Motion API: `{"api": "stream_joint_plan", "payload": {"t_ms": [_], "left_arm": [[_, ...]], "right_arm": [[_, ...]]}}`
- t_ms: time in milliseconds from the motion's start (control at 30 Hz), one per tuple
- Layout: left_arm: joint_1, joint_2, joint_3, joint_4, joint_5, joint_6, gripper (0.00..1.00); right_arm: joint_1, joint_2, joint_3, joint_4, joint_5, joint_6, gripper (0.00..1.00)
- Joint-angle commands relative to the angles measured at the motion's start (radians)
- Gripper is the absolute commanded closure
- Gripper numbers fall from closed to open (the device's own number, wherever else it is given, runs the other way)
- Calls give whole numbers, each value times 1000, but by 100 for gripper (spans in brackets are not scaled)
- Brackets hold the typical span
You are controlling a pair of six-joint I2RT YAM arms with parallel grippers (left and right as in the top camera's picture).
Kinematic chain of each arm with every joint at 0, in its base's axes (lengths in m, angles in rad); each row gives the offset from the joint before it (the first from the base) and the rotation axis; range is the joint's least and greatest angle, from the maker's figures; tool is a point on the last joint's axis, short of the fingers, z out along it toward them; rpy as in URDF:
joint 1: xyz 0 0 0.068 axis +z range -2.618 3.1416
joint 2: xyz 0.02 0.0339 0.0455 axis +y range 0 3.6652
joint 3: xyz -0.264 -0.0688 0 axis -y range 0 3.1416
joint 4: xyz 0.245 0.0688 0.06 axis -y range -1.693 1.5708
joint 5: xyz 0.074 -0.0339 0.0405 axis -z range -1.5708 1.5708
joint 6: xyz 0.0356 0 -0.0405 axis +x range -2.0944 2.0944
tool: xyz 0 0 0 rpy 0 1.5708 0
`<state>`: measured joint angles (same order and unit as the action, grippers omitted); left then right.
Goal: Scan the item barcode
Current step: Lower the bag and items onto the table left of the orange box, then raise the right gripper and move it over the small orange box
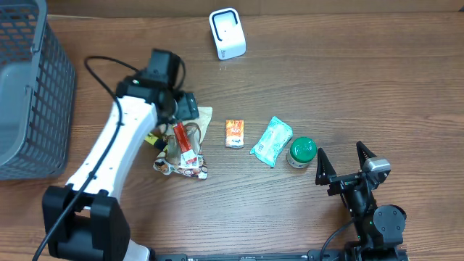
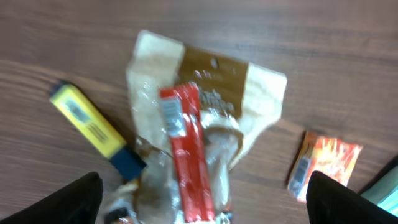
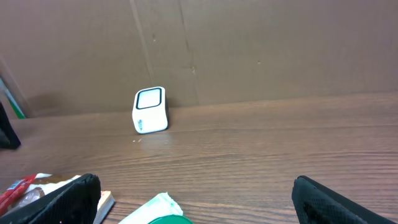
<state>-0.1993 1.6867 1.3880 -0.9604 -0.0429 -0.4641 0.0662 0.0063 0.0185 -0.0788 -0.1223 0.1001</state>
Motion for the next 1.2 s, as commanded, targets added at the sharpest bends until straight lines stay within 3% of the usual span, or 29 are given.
{"api": "stream_joint_plan", "payload": {"t_ms": [0, 233, 400, 833, 1033, 1167], "left_arm": [[73, -16, 43, -12, -19, 60, 6], [175, -14, 39, -46, -20, 155, 5], [217, -13, 38, -58, -20, 158, 0], [219, -13, 38, -71, -19, 158, 0], [219, -13, 38, -71, -19, 158, 0], [219, -13, 38, -71, -19, 158, 0]], "right_arm": [[2, -2, -11, 5, 13, -7, 0], [2, -2, -11, 5, 13, -7, 0], [2, -2, -11, 5, 13, -7, 0], [2, -2, -11, 6, -23, 10, 0], [2, -2, 1, -12, -48, 181, 0], [1, -2, 60, -140, -51, 252, 0]]}}
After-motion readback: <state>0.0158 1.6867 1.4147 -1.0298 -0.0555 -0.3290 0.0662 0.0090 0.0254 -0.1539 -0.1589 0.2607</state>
